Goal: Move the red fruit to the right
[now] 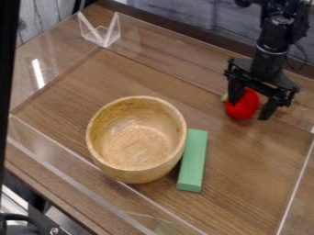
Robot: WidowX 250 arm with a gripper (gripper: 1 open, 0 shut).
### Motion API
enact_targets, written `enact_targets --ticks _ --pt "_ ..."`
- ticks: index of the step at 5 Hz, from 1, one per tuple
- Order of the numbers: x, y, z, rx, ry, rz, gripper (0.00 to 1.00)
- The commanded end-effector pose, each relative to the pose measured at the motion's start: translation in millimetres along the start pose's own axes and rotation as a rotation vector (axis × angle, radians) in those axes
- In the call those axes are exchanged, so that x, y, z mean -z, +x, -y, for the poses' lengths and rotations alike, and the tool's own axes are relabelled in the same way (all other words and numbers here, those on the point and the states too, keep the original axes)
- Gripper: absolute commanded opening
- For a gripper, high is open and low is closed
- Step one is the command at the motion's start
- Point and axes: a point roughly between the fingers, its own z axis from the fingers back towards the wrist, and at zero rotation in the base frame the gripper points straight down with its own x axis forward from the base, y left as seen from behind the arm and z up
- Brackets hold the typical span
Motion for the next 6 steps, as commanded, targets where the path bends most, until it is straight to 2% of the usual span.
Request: enact_targets --ticks 1,3,5,6 --pt "-12.7 10.2 -21.4 -0.014 0.015 0.069 1.0" --pt "-46.9 7.7 -36.2 -0.149 0.011 0.07 1.0" --pt "-59.3 11.1 -24.1 -0.119 -0.004 0.078 1.0" --pt "-53.6 12.5 -27.6 -0.124 -0.006 0.077 1.0"
